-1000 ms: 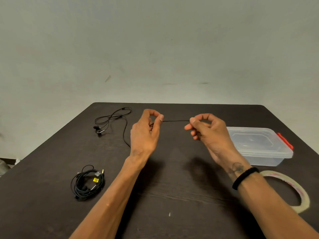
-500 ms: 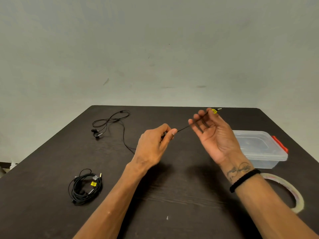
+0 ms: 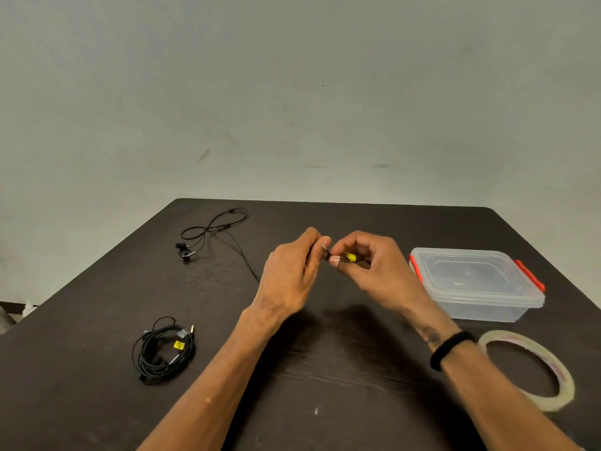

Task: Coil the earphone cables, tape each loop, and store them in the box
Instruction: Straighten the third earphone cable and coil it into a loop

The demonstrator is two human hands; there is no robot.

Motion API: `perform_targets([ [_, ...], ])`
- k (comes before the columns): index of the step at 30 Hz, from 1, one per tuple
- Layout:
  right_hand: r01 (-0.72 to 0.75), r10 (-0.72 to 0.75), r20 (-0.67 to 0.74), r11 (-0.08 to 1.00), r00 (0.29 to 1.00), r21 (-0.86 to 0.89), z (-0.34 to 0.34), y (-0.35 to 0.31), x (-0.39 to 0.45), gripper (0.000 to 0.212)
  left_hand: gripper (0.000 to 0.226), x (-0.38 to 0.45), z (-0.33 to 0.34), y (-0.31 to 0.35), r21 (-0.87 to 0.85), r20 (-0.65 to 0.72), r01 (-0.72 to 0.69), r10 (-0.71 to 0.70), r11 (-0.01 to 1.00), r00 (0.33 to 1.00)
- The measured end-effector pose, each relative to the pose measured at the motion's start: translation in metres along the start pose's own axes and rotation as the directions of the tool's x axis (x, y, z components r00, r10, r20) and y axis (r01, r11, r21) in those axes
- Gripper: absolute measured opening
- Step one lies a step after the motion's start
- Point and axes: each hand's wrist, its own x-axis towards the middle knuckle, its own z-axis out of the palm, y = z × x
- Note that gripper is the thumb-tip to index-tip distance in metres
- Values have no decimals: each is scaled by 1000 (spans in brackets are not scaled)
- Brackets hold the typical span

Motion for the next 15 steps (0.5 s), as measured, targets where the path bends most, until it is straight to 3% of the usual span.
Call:
perform_targets([
  [4, -52, 53, -38, 998, 998, 19, -7, 3, -1, 23, 33, 0, 2, -2, -15, 20, 1, -1, 1000, 1000],
  [6, -52, 56, -133, 998, 990, 33, -9, 2, 2, 23, 34, 0, 0, -3, -14, 29, -3, 4, 1000, 1000],
  [9, 0, 121, -296, 926, 948, 378, -18, -4, 9, 22, 36, 1, -3, -7, -22, 11, 23, -23, 999, 1000],
  [11, 6, 223, -285, 777, 932, 629, -24, -11, 9, 16, 35, 0, -4, -4, -13, 4, 15, -15, 1000, 1000],
  [12, -15, 247, -259, 750, 934, 661, -25, -14, 8, 9, 34, 0, -3, -1, 6, 3, -4, 4, 1000, 1000],
  [15, -104, 194, -149, 878, 970, 467, -13, -20, 1, 20, 32, -2, 0, 9, 58, -27, -76, 78, 995, 997],
])
